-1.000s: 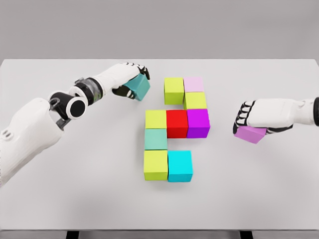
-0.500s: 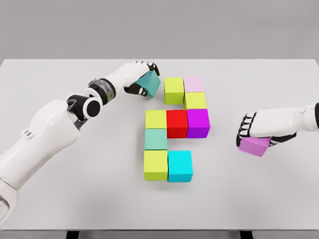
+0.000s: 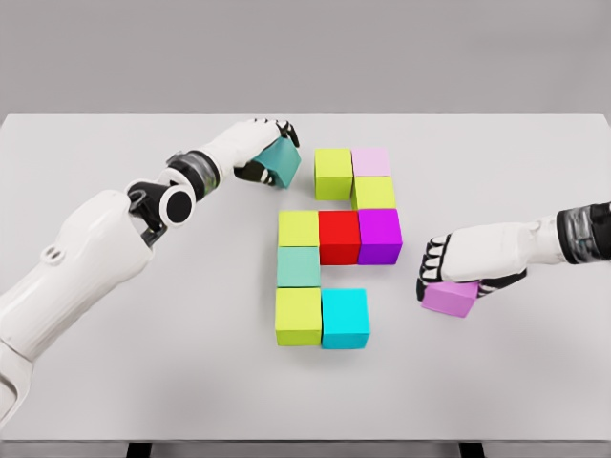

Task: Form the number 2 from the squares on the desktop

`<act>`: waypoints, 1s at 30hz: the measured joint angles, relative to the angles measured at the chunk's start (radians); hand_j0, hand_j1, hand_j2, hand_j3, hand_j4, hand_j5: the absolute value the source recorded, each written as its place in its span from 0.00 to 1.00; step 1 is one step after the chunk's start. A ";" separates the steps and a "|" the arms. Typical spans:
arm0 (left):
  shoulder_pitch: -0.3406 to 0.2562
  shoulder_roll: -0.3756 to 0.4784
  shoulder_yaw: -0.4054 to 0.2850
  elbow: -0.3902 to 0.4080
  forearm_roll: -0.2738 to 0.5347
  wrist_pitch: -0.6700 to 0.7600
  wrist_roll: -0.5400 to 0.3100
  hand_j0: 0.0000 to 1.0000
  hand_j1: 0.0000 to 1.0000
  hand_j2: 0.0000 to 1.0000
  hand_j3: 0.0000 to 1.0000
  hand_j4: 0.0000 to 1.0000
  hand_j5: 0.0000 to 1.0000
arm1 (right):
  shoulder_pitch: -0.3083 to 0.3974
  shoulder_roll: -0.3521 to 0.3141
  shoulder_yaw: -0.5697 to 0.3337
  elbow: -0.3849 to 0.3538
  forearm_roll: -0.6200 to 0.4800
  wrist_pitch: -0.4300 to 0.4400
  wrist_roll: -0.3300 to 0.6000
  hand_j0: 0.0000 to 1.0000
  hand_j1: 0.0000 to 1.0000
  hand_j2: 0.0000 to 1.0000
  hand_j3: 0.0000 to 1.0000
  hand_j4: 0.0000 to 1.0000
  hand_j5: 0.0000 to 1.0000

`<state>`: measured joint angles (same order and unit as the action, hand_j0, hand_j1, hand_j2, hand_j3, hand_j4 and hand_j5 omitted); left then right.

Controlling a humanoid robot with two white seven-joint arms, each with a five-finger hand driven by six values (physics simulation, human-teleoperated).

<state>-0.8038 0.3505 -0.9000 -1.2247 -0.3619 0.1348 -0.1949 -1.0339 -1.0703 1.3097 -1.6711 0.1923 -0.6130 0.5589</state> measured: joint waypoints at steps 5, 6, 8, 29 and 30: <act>-0.012 0.000 -0.004 -0.006 0.002 0.002 -0.043 0.36 0.36 0.36 0.36 0.36 0.36 | 0.002 0.032 0.009 -0.004 -0.001 0.000 0.000 0.53 0.53 0.53 0.53 0.53 0.53; -0.018 0.000 -0.009 -0.006 0.003 0.002 -0.051 0.36 0.36 0.36 0.36 0.36 0.36 | 0.003 0.036 0.011 -0.005 -0.001 0.000 -0.001 0.52 0.52 0.52 0.52 0.52 0.52; -0.021 0.000 -0.016 -0.006 0.005 0.003 -0.060 0.36 0.36 0.36 0.36 0.36 0.36 | 0.003 0.044 0.015 -0.006 -0.002 0.000 -0.001 0.52 0.52 0.52 0.52 0.52 0.52; -0.020 0.000 -0.020 -0.005 0.025 0.005 -0.056 0.84 0.84 0.84 0.84 0.84 0.84 | 0.003 0.062 0.055 -0.008 -0.003 0.000 -0.034 0.63 0.63 0.63 0.63 0.63 0.63; -0.020 0.000 -0.020 -0.005 0.025 0.005 -0.056 0.87 0.87 0.87 0.87 0.87 0.87 | 0.003 0.062 0.055 -0.007 -0.003 0.000 -0.031 0.66 0.66 0.66 0.66 0.66 0.66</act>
<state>-0.8237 0.3510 -0.9197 -1.2299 -0.3371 0.1402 -0.2508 -1.0308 -1.0086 1.3650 -1.6784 0.1897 -0.6129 0.5283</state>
